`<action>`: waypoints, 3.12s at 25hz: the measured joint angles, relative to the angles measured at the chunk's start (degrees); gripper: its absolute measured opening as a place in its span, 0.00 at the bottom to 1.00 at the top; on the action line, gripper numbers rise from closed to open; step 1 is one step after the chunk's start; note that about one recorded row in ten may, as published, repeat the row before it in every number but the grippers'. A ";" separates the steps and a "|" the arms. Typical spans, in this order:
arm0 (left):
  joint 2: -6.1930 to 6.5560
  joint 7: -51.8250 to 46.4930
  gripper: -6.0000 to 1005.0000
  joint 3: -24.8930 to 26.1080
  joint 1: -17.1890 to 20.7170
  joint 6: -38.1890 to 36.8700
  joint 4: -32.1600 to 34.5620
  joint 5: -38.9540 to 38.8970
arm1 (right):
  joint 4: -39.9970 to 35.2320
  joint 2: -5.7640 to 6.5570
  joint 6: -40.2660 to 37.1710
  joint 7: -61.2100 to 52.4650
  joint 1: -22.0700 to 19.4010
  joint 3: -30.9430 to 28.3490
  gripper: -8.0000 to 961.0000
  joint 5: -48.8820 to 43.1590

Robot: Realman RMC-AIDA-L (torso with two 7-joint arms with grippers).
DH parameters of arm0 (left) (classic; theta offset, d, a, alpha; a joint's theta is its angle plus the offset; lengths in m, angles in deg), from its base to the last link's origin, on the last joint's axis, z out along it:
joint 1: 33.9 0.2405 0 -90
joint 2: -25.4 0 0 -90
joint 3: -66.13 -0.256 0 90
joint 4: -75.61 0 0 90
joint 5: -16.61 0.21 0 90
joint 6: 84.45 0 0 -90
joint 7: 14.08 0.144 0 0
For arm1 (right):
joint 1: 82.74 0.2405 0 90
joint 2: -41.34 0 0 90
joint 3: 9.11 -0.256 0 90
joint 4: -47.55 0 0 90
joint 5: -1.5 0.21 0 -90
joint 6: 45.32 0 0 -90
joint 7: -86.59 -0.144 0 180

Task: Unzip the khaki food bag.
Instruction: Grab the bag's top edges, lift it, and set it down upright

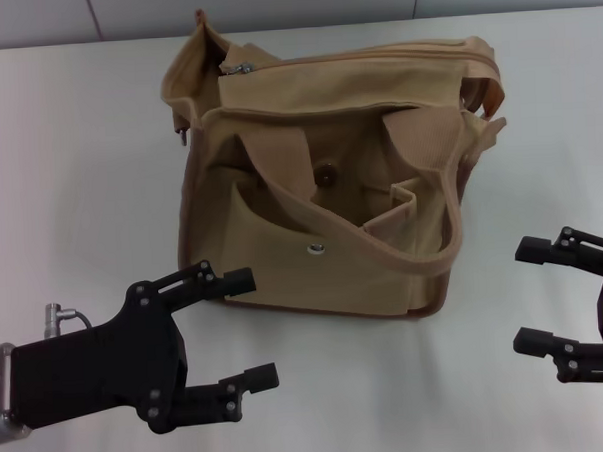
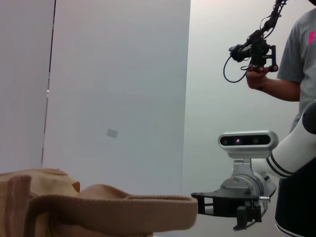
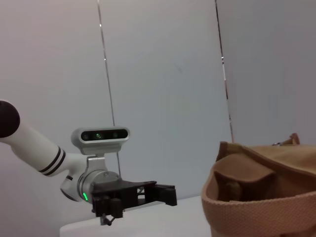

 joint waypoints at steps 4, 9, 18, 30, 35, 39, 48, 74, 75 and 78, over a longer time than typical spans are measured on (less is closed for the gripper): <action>-0.10 0.56 0.82 0.27 -0.09 0.09 0.01 0.01 | 0.05 -0.09 0.10 -0.01 0.30 0.02 0.88 -0.17; -0.38 3.62 0.80 7.58 1.38 1.85 -0.61 -0.44 | 0.05 -0.41 1.20 -0.49 0.72 0.06 0.88 -0.22; -0.84 16.11 0.77 18.47 -1.19 12.44 -9.29 -0.94 | 0.02 -0.59 1.52 -0.57 1.01 0.07 0.88 -0.25; -0.92 21.06 0.72 16.92 -11.95 25.88 -19.14 -4.45 | 0.02 -0.68 1.59 -1.35 1.35 -0.13 0.88 -0.13; -0.91 23.13 0.70 17.37 -11.89 26.25 -19.85 -4.43 | 0.02 -0.68 1.59 -1.36 1.31 -0.30 0.88 -0.11; -0.91 23.75 0.65 17.41 -11.56 25.41 -19.94 -4.58 | 0.02 -0.68 1.59 -1.36 1.33 -0.36 0.88 0.03; -0.86 23.80 0.28 17.03 -10.99 21.72 -19.66 -4.59 | 0.07 -0.68 0.37 -1.49 0.83 -0.70 0.88 1.28; -0.88 3.66 0.10 -5.13 -9.54 9.55 17.51 -16.66 | -11.00 -0.89 7.98 -25.80 7.38 -1.09 0.88 23.67; -0.87 2.64 0.10 -6.40 -9.45 10.74 19.10 -17.07 | -12.00 -0.95 8.55 -26.36 7.72 0.04 0.88 23.67; -0.84 0.66 0.10 -8.16 -9.25 12.84 22.54 -17.32 | -14.92 -1.24 10.27 -27.81 8.51 2.94 0.88 23.66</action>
